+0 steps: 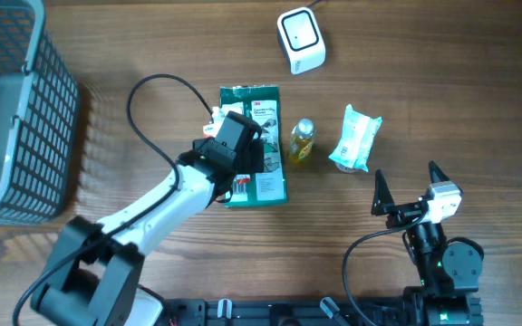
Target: Scan the item barcode
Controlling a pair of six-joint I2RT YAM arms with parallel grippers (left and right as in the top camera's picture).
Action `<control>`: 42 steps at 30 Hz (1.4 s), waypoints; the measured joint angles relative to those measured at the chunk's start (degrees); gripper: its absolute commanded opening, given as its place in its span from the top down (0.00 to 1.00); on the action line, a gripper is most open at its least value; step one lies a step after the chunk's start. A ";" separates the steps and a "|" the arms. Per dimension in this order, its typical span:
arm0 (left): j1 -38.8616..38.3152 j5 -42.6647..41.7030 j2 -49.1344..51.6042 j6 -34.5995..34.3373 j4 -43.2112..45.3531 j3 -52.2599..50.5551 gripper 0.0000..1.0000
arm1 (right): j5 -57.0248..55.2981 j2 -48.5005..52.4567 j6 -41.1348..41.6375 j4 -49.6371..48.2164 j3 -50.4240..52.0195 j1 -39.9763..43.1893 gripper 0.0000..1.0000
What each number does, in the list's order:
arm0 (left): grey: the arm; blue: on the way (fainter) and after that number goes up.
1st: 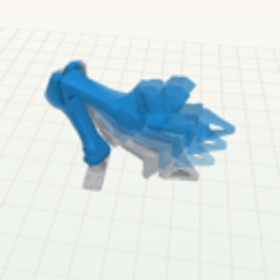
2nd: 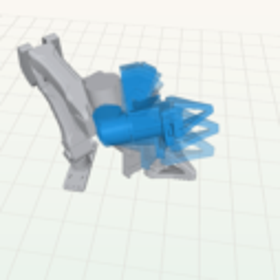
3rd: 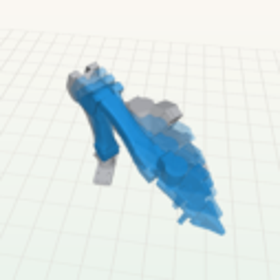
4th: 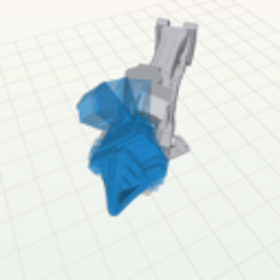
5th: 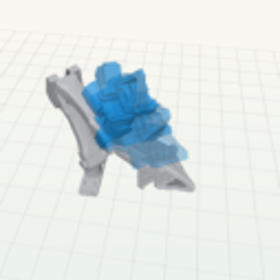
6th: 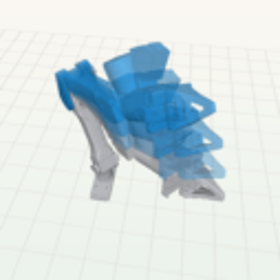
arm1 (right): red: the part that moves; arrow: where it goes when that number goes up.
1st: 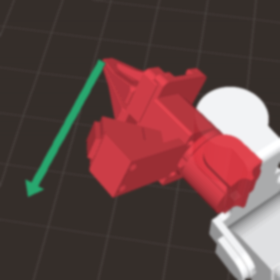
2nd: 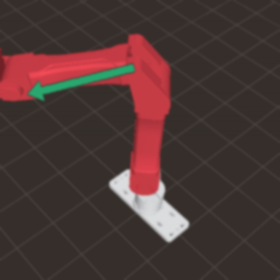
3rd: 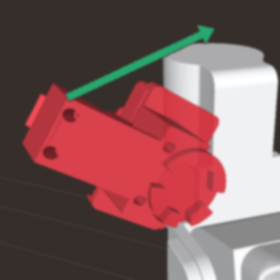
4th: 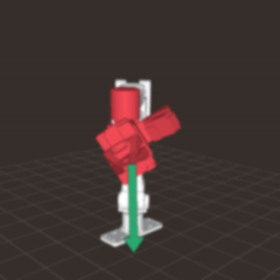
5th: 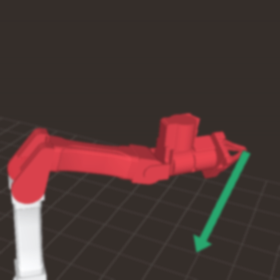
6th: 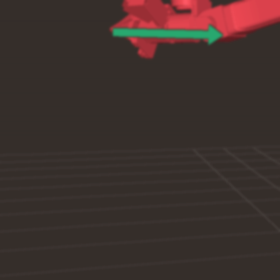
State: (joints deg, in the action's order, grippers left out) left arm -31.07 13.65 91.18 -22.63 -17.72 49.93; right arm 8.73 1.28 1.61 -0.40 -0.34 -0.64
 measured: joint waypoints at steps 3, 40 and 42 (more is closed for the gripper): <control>0.11 -1.14 -5.25 0.96 -0.26 1.66 0.49 | 0.00 0.00 0.00 0.00 0.00 0.00 0.00; 27.34 -50.21 -7.61 14.82 -21.75 16.68 0.00 | 0.00 0.00 0.00 0.00 0.00 0.00 0.00; 27.34 -50.16 -7.61 14.82 -21.77 16.68 0.00 | 0.00 0.00 0.00 0.00 0.00 0.00 0.00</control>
State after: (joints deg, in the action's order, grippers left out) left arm -3.73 -36.51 83.57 -7.81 -39.48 66.61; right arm 8.73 1.28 1.61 -0.40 -0.34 -0.64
